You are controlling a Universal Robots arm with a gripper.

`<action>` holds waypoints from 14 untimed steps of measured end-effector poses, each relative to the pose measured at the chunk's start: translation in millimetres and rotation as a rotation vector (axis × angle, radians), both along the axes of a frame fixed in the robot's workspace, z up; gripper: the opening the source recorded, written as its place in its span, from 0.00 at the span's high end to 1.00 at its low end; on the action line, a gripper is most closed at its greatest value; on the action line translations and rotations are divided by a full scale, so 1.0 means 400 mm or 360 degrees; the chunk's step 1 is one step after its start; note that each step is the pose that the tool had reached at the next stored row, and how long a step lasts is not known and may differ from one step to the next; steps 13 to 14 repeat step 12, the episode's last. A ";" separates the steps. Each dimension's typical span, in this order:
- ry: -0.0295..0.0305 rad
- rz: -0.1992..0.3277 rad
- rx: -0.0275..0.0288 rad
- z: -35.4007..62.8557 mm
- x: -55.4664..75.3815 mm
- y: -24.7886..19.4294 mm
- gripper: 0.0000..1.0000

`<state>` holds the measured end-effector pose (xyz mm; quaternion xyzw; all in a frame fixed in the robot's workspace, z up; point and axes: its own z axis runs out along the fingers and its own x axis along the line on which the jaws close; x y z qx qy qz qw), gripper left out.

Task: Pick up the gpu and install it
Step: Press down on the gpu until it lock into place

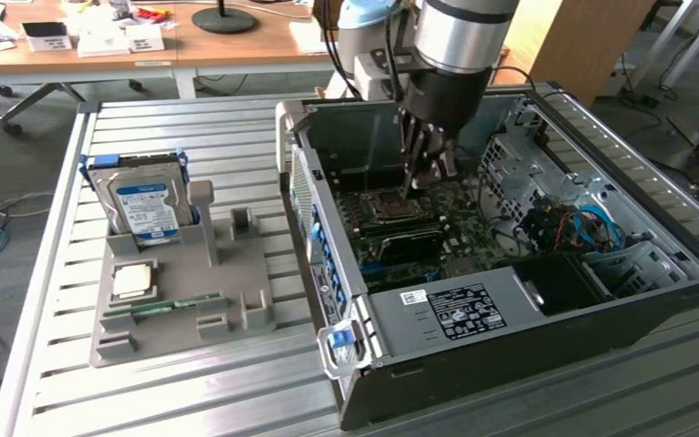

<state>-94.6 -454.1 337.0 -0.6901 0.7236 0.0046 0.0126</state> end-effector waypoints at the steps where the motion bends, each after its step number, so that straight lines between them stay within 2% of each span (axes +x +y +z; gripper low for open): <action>1: -0.00002 0.0000 0.00000 0.009 0.000 0.000 0.89; 5: -0.00003 0.0000 -0.00001 0.027 0.000 0.000 0.89; 14: -0.00002 0.0000 0.00000 0.027 0.000 0.000 0.89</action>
